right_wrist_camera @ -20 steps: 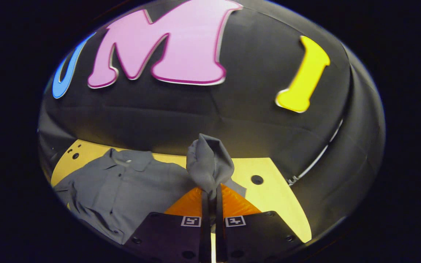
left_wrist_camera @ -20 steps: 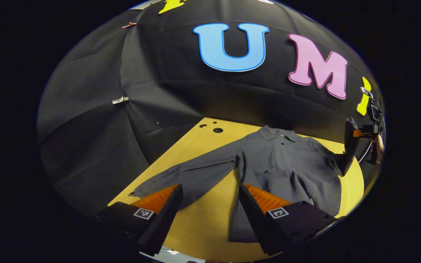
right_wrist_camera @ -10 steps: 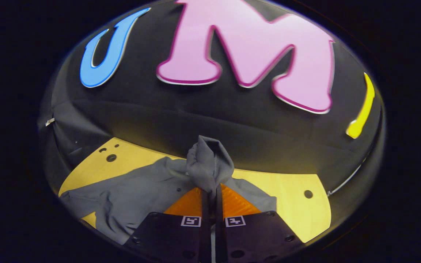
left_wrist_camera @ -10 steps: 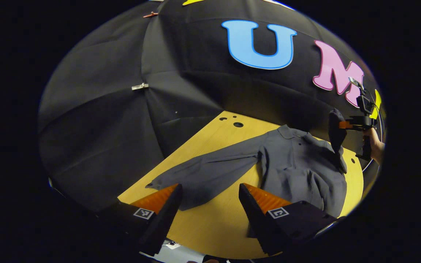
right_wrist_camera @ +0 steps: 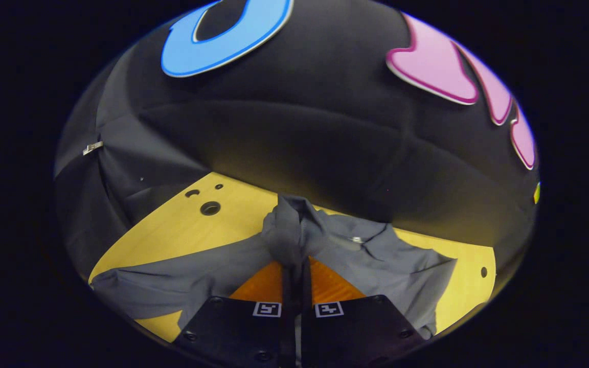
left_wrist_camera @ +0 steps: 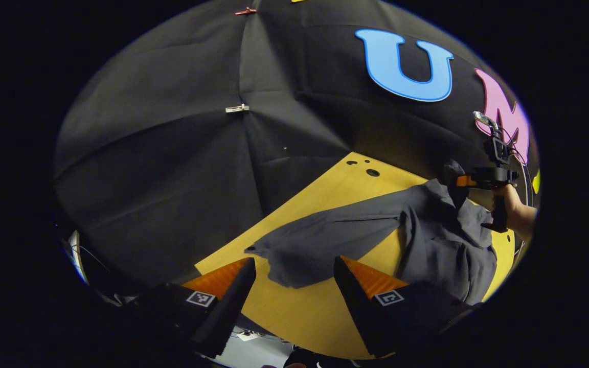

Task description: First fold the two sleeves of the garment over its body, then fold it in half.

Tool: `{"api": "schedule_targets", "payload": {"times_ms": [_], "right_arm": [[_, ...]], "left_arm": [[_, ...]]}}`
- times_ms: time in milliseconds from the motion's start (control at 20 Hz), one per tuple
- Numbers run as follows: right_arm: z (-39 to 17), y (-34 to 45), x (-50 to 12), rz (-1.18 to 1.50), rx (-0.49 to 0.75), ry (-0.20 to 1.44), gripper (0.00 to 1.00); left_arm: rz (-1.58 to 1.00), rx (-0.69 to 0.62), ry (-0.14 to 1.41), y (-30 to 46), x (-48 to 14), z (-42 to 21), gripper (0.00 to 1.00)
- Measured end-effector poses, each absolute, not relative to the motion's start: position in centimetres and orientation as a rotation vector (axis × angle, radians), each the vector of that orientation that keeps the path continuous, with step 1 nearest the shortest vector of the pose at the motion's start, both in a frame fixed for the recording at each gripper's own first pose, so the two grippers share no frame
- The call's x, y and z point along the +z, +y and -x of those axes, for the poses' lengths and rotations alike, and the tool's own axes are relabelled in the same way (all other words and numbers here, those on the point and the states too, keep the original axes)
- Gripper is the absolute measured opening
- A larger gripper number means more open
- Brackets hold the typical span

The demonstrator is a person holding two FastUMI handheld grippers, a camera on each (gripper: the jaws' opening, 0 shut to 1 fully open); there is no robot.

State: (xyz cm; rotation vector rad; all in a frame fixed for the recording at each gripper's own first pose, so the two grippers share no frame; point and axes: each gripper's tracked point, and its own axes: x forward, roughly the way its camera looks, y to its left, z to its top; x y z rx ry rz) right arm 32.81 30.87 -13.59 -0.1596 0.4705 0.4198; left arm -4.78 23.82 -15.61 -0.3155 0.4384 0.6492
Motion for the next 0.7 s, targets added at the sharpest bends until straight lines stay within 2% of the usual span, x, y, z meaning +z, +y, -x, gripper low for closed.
{"api": "schedule_targets", "payload": {"times_ms": [150,300,350,550,700], "right_arm": [[-32.4,33.9,-15.5,0.175,0.452,0.503,0.13],[-31.2,35.9,-16.6,0.170,0.495,0.528,0.31],[-30.6,36.4,-16.3,0.159,0.521,0.526,0.41],[-29.1,36.2,-15.0,0.150,0.549,0.491,0.97],[-27.8,34.6,-13.4,0.147,0.542,0.460,0.99]], "left_arm": [[0.325,0.687,0.444,24.0,-15.6,5.7,0.97],[0.338,0.709,0.448,24.4,-16.7,6.5,0.97],[0.340,0.714,0.447,24.4,-16.7,6.5,0.97],[0.342,0.726,0.437,24.8,-17.4,5.7,0.97],[0.359,0.737,0.435,25.4,-18.9,4.8,0.97]]}}
